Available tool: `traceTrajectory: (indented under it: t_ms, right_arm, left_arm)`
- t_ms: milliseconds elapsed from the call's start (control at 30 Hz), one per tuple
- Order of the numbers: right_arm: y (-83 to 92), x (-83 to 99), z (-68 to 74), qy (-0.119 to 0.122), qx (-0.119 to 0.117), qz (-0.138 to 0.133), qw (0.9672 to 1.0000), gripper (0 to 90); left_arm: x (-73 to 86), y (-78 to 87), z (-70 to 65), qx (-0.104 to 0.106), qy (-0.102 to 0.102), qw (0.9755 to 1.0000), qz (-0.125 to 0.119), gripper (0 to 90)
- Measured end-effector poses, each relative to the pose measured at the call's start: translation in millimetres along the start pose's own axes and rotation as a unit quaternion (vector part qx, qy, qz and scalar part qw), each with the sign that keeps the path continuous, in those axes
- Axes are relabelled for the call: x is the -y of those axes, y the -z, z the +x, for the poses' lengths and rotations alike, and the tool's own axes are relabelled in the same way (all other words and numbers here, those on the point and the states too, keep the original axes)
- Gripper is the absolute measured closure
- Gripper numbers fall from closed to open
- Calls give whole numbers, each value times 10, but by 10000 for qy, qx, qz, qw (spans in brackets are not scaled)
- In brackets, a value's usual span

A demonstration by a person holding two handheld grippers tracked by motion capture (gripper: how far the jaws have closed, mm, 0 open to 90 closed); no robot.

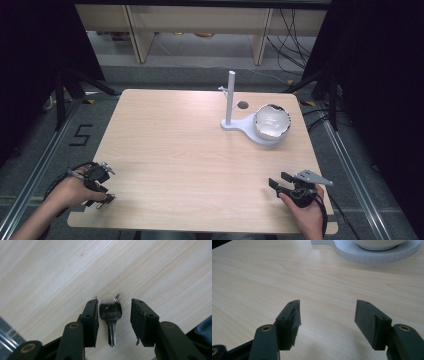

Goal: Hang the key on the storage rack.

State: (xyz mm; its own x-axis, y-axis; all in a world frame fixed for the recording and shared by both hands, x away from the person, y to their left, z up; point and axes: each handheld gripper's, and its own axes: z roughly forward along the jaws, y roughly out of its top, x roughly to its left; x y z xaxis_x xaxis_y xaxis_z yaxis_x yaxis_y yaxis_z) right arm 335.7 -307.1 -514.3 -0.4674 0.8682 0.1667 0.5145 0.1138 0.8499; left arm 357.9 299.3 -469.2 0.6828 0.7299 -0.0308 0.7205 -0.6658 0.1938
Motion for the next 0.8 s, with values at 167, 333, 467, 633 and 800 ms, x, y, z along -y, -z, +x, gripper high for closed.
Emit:
traceTrajectory:
  t_ms: [167, 333, 467, 633, 800]
  right_arm:
    - [-8, 4, -9, -9, -22, -23, 10000, 382]
    - [7, 5, 33, -270, -68, 80, 9996, 381]
    - [6, 6, 37, -288, -69, 113, 9995, 382]
    - [-2, 9, 17, -194, -64, 59, 9998, 382]
    - [-19, 5, 10, -135, -145, 10, 9998, 382]
  left_arm:
    - [-103, -60, 27, 116, 21, 9998, 138, 620]
    - [-218, -52, 26, 132, -64, 9996, 231, 655]
    - [-258, -54, -1, 135, -79, 9996, 216, 647]
    - [-264, -59, 19, 61, -195, 9994, 279, 636]
    - [-284, -53, 22, 45, -426, 9984, 368, 654]
